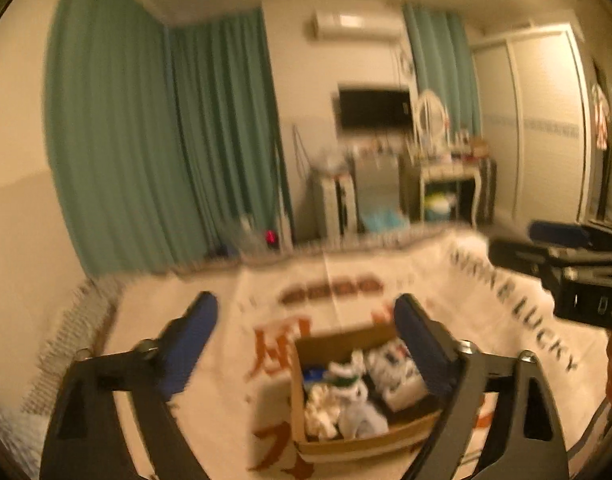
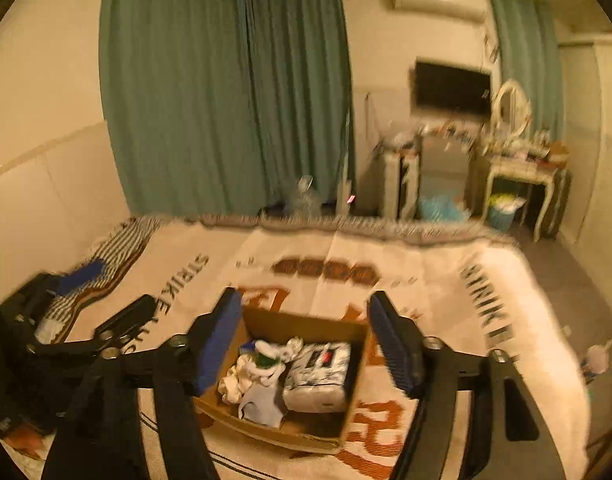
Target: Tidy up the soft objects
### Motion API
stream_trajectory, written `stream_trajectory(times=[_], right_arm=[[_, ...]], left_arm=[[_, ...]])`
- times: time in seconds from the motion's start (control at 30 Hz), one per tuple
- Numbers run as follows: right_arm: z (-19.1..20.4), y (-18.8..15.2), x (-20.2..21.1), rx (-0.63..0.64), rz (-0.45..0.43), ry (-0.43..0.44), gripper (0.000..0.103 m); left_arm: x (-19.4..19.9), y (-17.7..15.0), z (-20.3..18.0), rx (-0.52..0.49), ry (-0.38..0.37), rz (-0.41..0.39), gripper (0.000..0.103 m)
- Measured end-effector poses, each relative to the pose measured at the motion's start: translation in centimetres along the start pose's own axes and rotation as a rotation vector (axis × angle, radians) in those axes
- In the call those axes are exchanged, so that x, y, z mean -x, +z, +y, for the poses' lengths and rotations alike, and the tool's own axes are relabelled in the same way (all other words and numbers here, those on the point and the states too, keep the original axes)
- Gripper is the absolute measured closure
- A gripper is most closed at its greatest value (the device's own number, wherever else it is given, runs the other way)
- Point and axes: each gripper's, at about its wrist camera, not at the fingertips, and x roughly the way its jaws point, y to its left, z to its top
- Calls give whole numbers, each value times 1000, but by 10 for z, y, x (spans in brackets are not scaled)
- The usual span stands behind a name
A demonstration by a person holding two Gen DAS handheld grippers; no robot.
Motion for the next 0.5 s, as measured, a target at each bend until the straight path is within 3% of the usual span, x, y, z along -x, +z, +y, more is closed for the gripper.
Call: stream_trajectory(times=[0.17, 0.33, 0.5], right_arm=[[9, 4, 82, 21, -138, -35, 0], [15, -17, 116, 40, -221, -22, 0], [18, -55, 112, 12, -233, -53, 0]], left_arm=[[66, 13, -3, 0, 33, -141, 11], [86, -1, -6, -7, 12, -178, 11], [76, -39, -7, 28, 48, -117, 11]])
